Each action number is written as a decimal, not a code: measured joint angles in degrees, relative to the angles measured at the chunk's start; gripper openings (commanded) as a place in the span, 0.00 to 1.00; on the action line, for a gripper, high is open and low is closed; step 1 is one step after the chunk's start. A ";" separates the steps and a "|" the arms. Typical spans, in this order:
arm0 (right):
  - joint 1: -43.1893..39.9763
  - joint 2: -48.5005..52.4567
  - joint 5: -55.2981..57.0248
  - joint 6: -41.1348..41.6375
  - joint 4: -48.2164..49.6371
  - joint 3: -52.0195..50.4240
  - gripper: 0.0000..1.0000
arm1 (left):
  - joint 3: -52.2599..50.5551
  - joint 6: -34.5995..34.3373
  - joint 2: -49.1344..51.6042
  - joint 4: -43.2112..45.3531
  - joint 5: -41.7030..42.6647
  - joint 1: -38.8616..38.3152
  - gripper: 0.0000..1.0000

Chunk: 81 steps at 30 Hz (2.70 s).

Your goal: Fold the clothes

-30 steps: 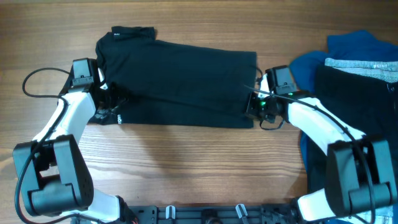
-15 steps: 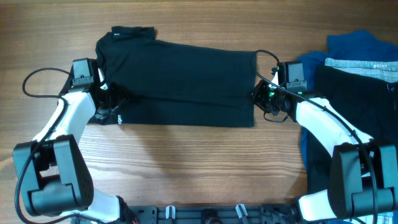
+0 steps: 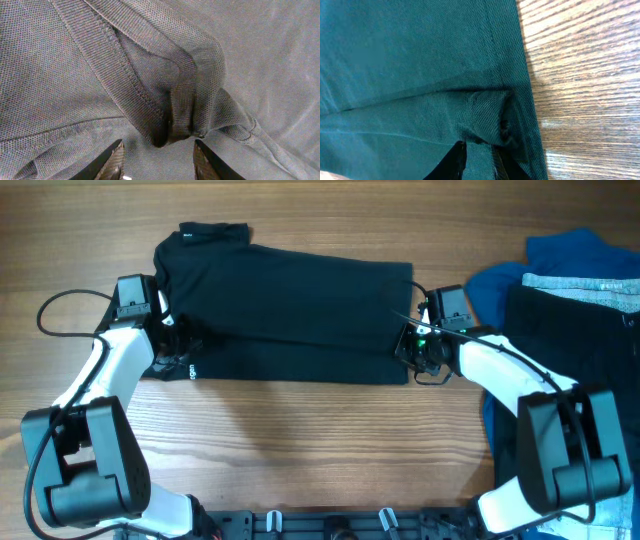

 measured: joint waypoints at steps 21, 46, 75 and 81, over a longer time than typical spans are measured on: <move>-1.38 0.13 -11.72 -4.39 -2.16 -0.44 0.05 | 0.00 0.00 0.00 0.07 0.00 0.00 0.50; -3.63 -6.82 -4.79 -4.81 8.46 -0.96 0.21 | 0.68 1.64 -0.92 -3.69 1.66 0.00 0.64; -3.54 2.43 -9.73 -8.44 -13.09 0.66 0.04 | -0.59 -0.79 -9.55 -19.04 1.79 18.84 0.75; -3.54 2.43 -9.75 -8.44 -13.51 0.66 0.04 | -6.25 -0.55 -9.20 -6.88 3.28 16.44 0.79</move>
